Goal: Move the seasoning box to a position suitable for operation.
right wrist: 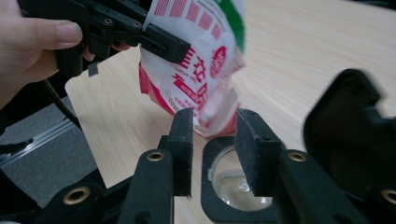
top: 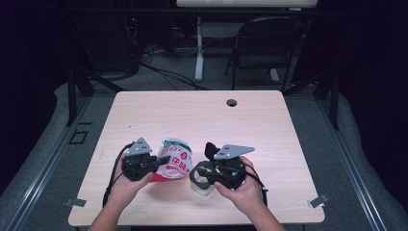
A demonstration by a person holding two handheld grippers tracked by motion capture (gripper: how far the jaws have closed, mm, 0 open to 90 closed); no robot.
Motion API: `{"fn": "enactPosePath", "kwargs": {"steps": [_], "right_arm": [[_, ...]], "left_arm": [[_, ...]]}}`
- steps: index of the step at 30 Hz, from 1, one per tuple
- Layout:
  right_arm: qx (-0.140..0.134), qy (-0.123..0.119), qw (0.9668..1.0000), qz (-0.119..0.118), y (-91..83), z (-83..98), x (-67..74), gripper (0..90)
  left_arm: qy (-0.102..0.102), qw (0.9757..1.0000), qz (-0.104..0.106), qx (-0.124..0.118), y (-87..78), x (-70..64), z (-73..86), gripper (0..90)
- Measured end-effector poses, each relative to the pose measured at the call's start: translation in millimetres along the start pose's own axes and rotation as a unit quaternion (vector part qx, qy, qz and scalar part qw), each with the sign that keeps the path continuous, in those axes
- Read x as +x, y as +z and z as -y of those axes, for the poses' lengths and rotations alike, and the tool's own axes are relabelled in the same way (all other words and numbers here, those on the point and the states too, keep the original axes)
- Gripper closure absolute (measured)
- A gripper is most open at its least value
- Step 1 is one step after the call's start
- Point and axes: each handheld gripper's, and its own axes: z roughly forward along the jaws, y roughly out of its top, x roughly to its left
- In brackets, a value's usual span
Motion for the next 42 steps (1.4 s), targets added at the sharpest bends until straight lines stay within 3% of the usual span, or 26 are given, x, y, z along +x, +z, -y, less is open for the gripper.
{"fn": "enactPosePath", "kwargs": {"steps": [2, 7, 10, 15, 18, 19, 22, 25, 27, 28, 31, 33, 36, 37, 39, 40, 42], "right_arm": [[0.008, 0.007, 0.9999, -0.013, 12.3, 1.2, 1.4, 66.1], [0.018, 0.002, 0.9998, -0.007, 23.7, 1.2, 1.7, 65.5], [0.014, 0.001, 0.9997, -0.019, 31.1, 0.3, 3.1, 66.1], [0.02, -0.011, 0.9991, -0.036, 45.0, -2.7, 7.4, 69.0], [0.03, -0.009, 0.9983, -0.05, 54.1, -5.5, 9.4, 72.2], [0.037, -0.01, 0.9976, -0.057, 59.1, -7.6, 11.3, 72.7], [0.054, -0.017, 0.9972, -0.049, 69.3, -9.1, 14.1, 73.5], [0.077, -0.015, 0.9956, -0.051, 79.3, -7.7, 13.3, 80.6], [0.089, -0.02, 0.9949, -0.044, 82.3, -7.9, 13.6, 90.0], [0.093, -0.024, 0.9945, -0.041, 82.2, -8.8, 12.8, 90.0], [0.096, -0.011, 0.9937, -0.057, 83.0, -11.9, 8.0, 90.0], [0.092, -0.001, 0.9936, -0.066, 84.6, -13.4, 6.1, 90.0], [0.088, -0.01, 0.9941, -0.063, 82.2, -15.7, 5.6, 90.0], [0.088, -0.01, 0.9941, -0.063, 82.2, -15.7, 5.6, 90.0], [0.081, -0.012, 0.9947, -0.062, 83.0, -15.5, 6.3, 90.0], [0.079, -0.018, 0.9951, -0.057, 83.0, -15.1, 8.9, 90.0], [0.077, -0.027, 0.9953, -0.052, 82.8, -14.9, 11.1, 90.0]], "left_arm": [[0.005, 0.9999, 0.001, 0.009, 2.4, -2.7, 1.7, 89.3], [0.008, 0.9997, -0.004, 0.023, 3.3, -4.6, 6.6, 89.1], [0.006, 0.9994, -0.009, 0.032, 3.4, -4.8, 9.4, 89.0], [-0.001, 0.999, -0.009, 0.044, 3.4, -3.6, 15.8, 88.3], [-0.014, 0.9993, 0.0, 0.036, 1.4, -2.3, 19.0, 86.8], [-0.014, 0.9993, 0.002, 0.035, 0.6, -1.8, 19.4, 83.9], [-0.014, 0.9994, 0.001, 0.033, -0.8, -0.9, 21.4, 80.2], [-0.01, 0.9994, -0.001, 0.033, -0.2, 0.0, 24.1, 74.6], [0.002, 0.9995, -0.005, 0.032, 0.6, 0.6, 26.2, 65.2], [0.006, 0.9994, -0.007, 0.032, 0.6, 0.9, 26.8, 62.3], [0.011, 0.9993, -0.006, 0.034, 1.0, 2.5, 28.2, 51.2], [0.015, 0.999, -0.006, 0.041, 3.6, 3.3, 30.9, 49.2], [0.018, 0.998, 0.015, 0.058, 9.1, 3.7, 36.2, 50.3], [0.021, 0.9976, 0.014, 0.064, 11.0, 3.3, 38.5, 50.3], [0.045, 0.9956, -0.005, 0.082, 16.4, 2.1, 48.9, 49.4], [0.044, 0.9962, -0.015, 0.073, 21.0, 1.2, 60.4, 44.2], [0.039, 0.9969, -0.019, 0.065, 23.1, 1.1, 68.8, 43.9]]}}
